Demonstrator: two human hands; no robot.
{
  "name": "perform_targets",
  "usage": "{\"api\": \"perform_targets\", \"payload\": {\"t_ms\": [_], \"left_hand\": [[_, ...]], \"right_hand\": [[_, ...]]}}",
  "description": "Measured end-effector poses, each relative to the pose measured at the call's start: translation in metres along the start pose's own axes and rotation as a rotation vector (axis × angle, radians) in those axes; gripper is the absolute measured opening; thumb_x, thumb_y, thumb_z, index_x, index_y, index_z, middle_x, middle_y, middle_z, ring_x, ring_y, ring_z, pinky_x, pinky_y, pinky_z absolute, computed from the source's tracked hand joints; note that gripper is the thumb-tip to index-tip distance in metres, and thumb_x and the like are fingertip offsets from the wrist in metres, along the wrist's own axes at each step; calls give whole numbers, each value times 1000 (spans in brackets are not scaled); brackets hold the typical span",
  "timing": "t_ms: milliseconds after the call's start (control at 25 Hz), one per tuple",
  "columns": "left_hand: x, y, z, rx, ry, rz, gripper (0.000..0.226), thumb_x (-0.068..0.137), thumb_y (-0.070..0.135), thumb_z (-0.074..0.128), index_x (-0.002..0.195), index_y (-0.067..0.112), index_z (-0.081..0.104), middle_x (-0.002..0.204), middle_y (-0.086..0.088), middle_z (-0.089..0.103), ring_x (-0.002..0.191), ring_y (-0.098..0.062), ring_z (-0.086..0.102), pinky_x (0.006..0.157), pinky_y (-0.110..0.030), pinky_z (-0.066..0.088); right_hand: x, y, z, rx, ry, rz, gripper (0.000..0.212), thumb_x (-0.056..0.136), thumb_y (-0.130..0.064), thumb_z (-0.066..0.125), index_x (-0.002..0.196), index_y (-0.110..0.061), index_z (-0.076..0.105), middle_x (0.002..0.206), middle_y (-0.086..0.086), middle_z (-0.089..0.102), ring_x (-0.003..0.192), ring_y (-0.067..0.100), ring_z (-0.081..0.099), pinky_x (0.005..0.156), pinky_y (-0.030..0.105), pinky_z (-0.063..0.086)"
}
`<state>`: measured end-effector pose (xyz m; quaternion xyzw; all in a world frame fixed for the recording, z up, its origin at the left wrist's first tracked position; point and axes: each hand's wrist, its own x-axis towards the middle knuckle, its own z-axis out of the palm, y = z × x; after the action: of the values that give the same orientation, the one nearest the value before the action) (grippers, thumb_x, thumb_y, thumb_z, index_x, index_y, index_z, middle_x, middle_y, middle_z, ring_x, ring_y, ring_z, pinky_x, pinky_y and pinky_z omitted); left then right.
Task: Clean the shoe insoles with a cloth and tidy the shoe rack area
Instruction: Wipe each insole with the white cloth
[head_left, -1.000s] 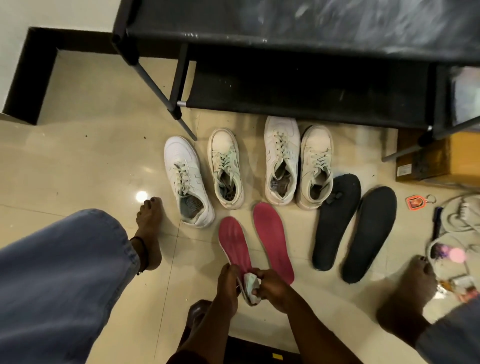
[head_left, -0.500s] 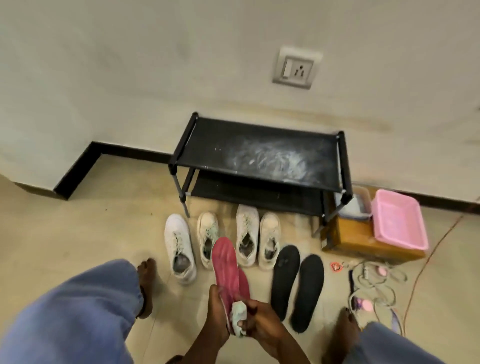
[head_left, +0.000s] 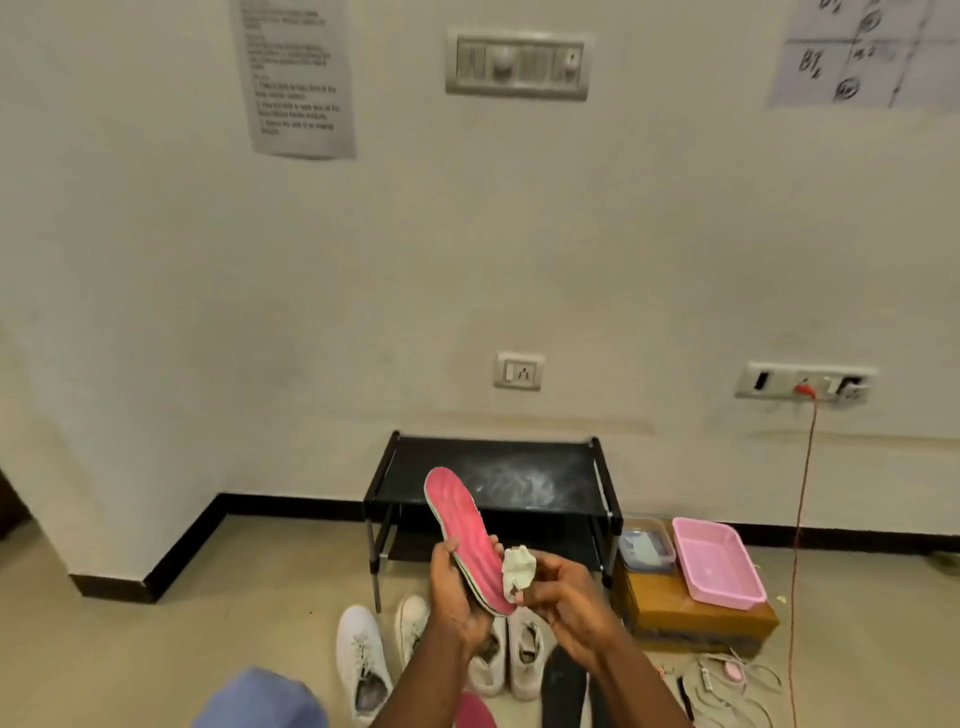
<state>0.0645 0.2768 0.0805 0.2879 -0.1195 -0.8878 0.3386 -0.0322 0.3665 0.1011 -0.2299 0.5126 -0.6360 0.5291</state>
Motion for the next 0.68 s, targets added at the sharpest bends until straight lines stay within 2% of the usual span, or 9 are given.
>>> {"api": "perform_targets", "payload": {"t_ms": [120,200,360,520,680], "left_hand": [[-31,8,29,19,-90,-1,44,90,40,38,88,2,60,70,-14,61,62,-29,62,63,-36,51],[-40,13,42,20,-137,-21,45,89,42,38,89,2,59,73,-16,59,65,-31,58,66,-36,47],[-51,25,67,25,-168,6,42,91,34,38,104,1,61,80,-19,65,70,-32,63,69,-37,50],[-48,37,95,11,-208,12,39,92,32,39,103,1,61,75,-19,66,64,-30,65,60,-35,56],[-33,46,115,-9,-255,-13,39,93,33,41,98,1,64,75,-19,65,64,-31,66,60,-38,58]], "right_hand": [[-21,-29,12,-182,24,-107,40,70,22,61,104,1,66,97,14,71,88,25,69,69,28,54],[-26,-47,20,-231,64,-164,30,74,13,66,102,1,67,93,14,72,86,26,69,69,28,55],[-27,-86,38,-348,137,-254,20,80,2,66,97,-7,70,89,8,73,80,18,71,65,24,55],[-18,-117,48,-628,199,-341,16,81,-8,68,97,-9,71,86,2,72,78,16,69,68,23,55],[-1,-141,58,-971,285,-471,23,85,-16,64,108,-14,69,101,0,70,82,4,62,67,4,45]]}}
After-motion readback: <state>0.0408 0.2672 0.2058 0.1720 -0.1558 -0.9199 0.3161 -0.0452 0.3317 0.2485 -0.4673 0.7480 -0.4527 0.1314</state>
